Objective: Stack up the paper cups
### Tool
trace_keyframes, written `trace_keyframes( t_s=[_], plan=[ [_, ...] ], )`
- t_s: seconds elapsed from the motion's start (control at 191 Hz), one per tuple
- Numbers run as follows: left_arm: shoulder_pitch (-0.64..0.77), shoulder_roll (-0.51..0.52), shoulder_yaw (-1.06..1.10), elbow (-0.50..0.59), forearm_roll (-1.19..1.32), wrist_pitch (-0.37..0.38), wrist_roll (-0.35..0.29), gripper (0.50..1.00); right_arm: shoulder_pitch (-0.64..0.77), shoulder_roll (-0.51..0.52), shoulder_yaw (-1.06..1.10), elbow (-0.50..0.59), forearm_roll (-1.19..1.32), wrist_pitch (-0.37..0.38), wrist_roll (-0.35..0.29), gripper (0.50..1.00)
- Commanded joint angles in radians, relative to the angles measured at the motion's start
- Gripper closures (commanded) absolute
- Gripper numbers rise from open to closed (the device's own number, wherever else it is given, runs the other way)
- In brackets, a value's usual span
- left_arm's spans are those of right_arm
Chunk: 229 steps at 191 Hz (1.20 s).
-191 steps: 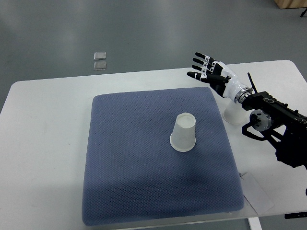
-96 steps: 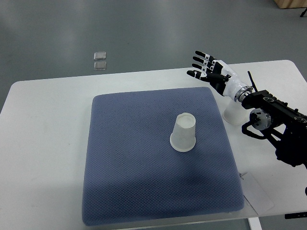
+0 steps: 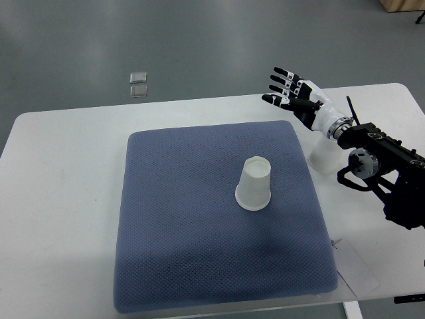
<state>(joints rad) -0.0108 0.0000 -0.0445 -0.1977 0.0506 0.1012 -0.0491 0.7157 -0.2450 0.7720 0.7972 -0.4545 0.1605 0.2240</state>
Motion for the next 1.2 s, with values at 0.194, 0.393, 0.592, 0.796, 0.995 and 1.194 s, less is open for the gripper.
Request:
trace_keyframes(
  t_s=[0.194,0.393,0.592,0.796,0.995,1.194],
  plan=[
    [0.0,0.0,0.0,0.0,0.0,0.0,0.0,0.5,0.016,-0.034,-0.002,0.005,-0.049,0.002,0.0,0.57],
    [0.0,0.0,0.0,0.001,0.0,0.0,0.0,0.5,0.057,-0.174,-0.02,0.042,-0.294,0.008,0.002,0.572],
    [0.0,0.0,0.0,0.0,0.0,0.0,0.0,0.5,0.099,-0.338,-0.025,0.109,-0.564,0.152,0.025,0.572],
    [0.0,0.0,0.0,0.001,0.0,0.0,0.0,0.5,0.133,-0.425,-0.134,0.214,-0.823,0.191,0.031,0.572],
    [0.0,0.0,0.0,0.001,0.0,0.0,0.0,0.5,0.194,-0.436,-0.301,0.243,-0.972,0.174,0.034,0.572],
    [0.0,0.0,0.0,0.0,0.0,0.0,0.0,0.5,0.251,-0.43,-0.465,0.224,-1.02,0.103,0.034,0.572]
  ],
)
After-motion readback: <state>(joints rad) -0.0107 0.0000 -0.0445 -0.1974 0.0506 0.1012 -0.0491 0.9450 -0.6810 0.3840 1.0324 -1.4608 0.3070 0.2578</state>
